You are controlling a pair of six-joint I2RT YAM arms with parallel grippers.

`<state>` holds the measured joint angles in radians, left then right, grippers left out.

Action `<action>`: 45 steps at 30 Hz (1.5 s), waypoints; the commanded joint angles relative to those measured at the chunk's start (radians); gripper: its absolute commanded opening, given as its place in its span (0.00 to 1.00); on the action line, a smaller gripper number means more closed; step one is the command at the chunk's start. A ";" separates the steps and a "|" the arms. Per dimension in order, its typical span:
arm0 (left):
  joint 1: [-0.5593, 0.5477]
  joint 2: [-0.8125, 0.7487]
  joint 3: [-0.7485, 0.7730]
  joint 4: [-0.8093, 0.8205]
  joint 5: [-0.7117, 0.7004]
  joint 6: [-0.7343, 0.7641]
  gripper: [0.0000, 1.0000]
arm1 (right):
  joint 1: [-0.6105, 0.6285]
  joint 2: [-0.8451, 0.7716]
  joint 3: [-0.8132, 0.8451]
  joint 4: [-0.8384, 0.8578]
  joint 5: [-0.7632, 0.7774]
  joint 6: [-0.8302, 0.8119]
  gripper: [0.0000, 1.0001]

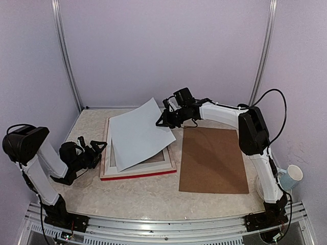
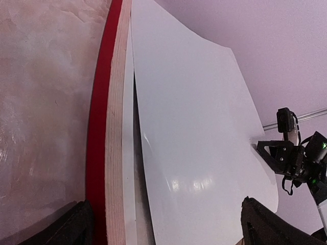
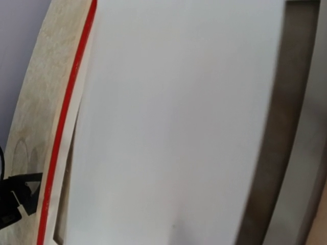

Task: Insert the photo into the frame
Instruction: Place the photo on the mat board.

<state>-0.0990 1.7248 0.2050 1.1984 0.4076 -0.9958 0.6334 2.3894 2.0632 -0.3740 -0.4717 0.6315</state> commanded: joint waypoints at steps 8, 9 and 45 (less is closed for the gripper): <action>-0.019 0.039 0.001 -0.105 0.000 -0.008 0.99 | 0.029 0.027 0.014 -0.033 -0.018 -0.004 0.19; -0.019 0.039 0.001 -0.105 0.000 -0.009 0.99 | 0.030 0.027 0.014 -0.037 -0.016 -0.004 0.19; -0.022 0.061 -0.018 -0.064 0.000 -0.017 0.99 | -0.014 0.020 -0.125 0.128 -0.384 0.122 0.37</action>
<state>-0.1081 1.7481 0.2131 1.2274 0.4065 -1.0073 0.6266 2.4031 1.9373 -0.2810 -0.8181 0.7509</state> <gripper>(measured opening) 0.988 0.372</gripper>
